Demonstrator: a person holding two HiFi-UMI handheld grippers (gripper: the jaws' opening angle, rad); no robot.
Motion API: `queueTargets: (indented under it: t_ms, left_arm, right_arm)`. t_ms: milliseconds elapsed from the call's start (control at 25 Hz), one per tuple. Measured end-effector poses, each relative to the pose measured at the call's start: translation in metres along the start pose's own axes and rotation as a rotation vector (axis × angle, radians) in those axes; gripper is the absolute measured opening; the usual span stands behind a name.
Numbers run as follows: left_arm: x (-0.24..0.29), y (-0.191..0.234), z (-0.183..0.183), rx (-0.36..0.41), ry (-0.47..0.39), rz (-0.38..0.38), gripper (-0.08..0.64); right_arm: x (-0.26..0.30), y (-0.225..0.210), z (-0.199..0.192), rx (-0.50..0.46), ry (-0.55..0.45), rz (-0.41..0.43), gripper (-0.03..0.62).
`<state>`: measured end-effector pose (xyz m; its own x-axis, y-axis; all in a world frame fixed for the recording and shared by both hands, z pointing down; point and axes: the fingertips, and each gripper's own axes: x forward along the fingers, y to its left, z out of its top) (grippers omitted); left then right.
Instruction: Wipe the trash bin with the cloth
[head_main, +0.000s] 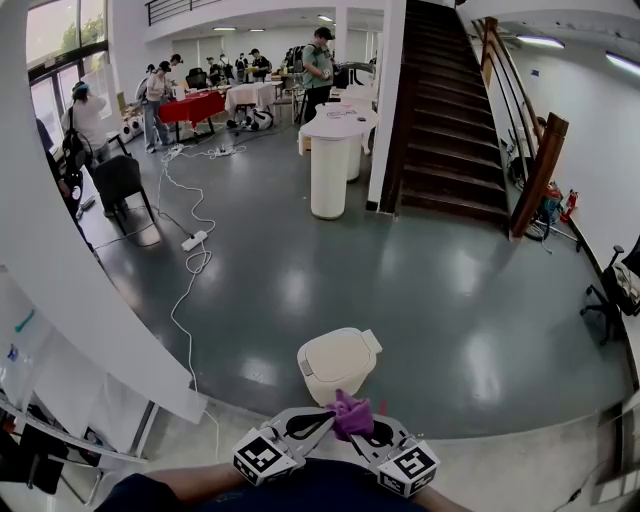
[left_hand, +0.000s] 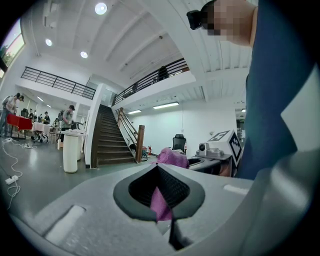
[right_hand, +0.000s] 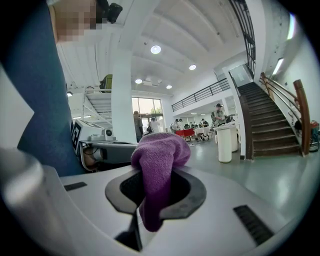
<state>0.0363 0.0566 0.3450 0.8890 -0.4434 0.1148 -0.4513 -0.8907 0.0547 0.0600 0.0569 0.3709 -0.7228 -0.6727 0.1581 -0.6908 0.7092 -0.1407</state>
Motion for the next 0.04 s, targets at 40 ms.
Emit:
queueTargets:
  t_ms: [40]
  left_arm:
    - [-0.0006, -0.0002, -0.0008, 0.001, -0.001, 0.000, -0.009]
  right_arm:
    - [0.0000, 0.0006, -0.0009, 0.000, -0.001, 0.000, 0.069]
